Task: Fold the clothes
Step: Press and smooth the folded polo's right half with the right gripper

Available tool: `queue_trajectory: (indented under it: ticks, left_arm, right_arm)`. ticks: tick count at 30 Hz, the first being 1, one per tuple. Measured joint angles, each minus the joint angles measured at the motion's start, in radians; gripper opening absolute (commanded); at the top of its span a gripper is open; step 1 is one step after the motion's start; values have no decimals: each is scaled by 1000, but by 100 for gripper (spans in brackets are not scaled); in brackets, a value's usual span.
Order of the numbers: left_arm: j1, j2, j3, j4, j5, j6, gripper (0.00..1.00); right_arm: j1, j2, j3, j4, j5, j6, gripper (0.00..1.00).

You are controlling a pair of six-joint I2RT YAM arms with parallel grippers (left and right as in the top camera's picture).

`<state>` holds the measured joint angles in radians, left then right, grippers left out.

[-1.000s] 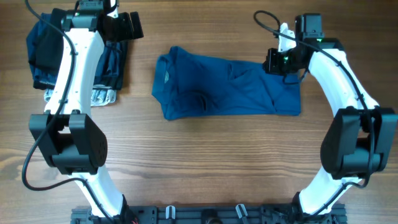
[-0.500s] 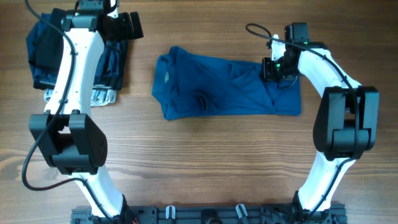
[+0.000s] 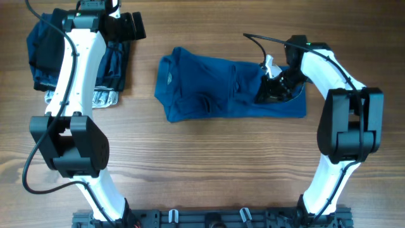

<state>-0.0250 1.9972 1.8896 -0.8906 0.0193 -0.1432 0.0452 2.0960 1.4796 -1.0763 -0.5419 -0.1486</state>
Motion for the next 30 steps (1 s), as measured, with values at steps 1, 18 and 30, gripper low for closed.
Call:
queue_trajectory:
  ticks: [1, 18, 30]
  left_arm:
    - [0, 0, 0, 0, 0, 0, 100]
    - [0, 0, 0, 0, 0, 0, 100]
    - [0, 0, 0, 0, 0, 0, 100]
  right_arm:
    - [8, 0, 0, 4, 0, -4, 11]
    - [159, -138, 176, 98, 153, 72, 9]
    - [216, -132, -91, 258, 278, 175, 9]
